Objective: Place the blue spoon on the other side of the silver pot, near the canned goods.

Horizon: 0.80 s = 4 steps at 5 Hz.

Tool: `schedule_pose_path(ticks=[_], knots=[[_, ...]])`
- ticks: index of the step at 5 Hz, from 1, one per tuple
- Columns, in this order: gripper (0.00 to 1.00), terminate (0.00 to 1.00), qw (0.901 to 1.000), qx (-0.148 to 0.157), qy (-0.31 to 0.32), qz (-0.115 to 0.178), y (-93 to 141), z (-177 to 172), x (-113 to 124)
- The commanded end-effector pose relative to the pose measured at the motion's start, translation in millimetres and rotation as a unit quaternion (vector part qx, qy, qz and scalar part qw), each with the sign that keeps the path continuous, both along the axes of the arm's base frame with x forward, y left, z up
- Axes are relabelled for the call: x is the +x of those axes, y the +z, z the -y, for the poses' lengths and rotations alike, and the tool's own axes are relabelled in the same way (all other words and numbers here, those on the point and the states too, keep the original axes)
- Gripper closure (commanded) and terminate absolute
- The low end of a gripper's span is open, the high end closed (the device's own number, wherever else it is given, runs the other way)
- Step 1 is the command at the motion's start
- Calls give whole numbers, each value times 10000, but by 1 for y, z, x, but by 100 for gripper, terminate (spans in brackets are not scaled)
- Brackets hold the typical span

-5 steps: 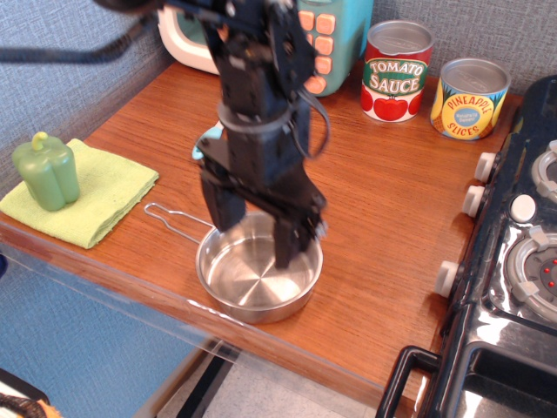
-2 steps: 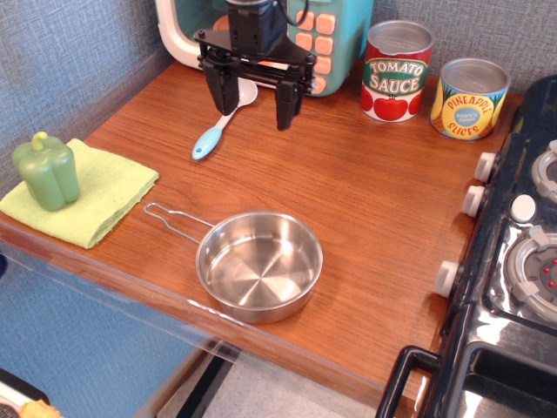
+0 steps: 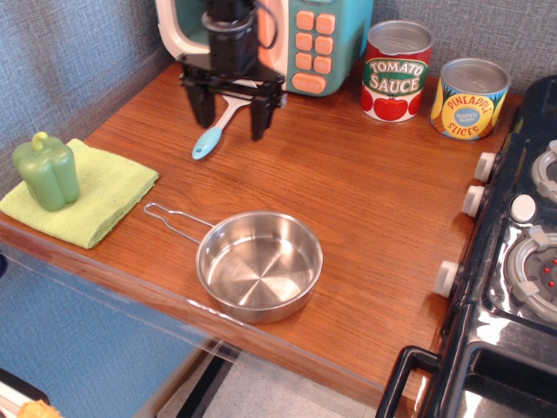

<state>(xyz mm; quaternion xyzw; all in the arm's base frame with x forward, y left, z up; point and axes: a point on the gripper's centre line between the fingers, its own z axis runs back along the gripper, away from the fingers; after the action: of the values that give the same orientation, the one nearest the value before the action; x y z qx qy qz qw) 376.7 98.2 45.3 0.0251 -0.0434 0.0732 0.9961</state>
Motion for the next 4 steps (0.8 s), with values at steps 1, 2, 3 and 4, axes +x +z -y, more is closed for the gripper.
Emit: schedule_pose_path(ticks=[1, 2, 3, 4], knots=[[0, 0, 9996, 22, 241, 150, 9, -37, -4], [0, 0, 9995, 2, 305, 62, 2, -43, -7], [0, 0, 9998, 36, 211, -55, -8, -39, -5], [0, 0, 9998, 70, 156, -141, -16, -35, -3]])
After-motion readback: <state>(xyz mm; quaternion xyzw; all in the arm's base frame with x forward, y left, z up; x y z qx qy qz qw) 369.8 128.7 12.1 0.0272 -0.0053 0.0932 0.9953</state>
